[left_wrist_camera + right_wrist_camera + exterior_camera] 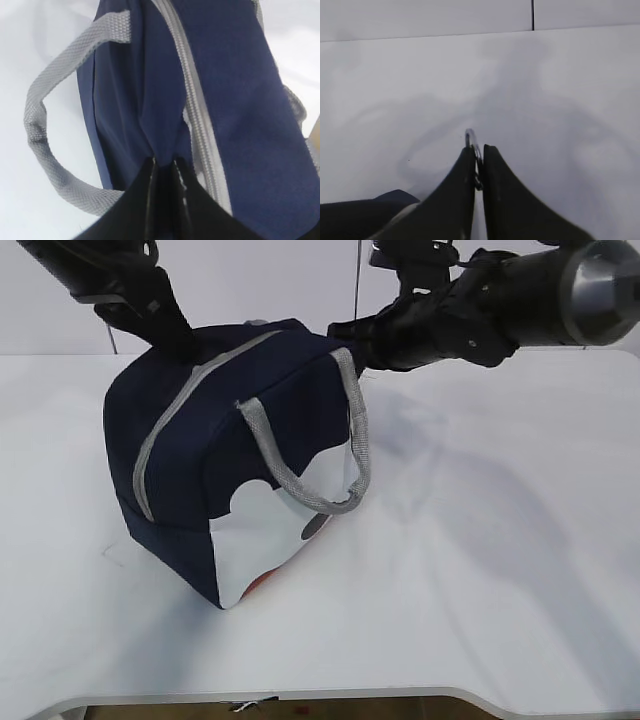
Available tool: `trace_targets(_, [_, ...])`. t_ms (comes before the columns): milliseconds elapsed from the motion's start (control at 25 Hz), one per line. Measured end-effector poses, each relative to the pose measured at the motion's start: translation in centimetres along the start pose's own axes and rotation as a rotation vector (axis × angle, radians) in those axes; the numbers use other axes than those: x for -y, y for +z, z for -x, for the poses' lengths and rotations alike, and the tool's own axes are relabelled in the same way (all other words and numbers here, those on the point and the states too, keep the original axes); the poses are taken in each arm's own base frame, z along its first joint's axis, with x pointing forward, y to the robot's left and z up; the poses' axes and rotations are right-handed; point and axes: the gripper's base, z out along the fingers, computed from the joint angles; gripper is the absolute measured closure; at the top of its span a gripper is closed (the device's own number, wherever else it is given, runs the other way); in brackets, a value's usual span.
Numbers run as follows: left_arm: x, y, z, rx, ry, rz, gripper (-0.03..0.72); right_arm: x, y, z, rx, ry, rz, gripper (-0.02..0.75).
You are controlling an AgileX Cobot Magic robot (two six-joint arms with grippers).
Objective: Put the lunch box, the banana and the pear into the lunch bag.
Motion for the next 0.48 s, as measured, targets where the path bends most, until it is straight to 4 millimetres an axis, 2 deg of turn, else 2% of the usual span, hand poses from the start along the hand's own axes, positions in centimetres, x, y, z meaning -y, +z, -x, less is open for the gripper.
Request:
trace_targets(160, [0.1,-0.1,-0.1,-0.009,0.001,-0.008,0.664,0.4,-0.5,0.5,0.012,-0.081,-0.027,0.587])
trace_targets(360, [0.1,-0.2,-0.1,-0.012,-0.006,-0.01,0.663,0.5,-1.3,1.4,0.04,-0.143,-0.042,0.384])
trace_targets(480, [0.2,-0.2,-0.1,-0.013,-0.023,-0.011,0.657,0.5,-1.9,2.1,0.061,-0.165,-0.047,0.325])
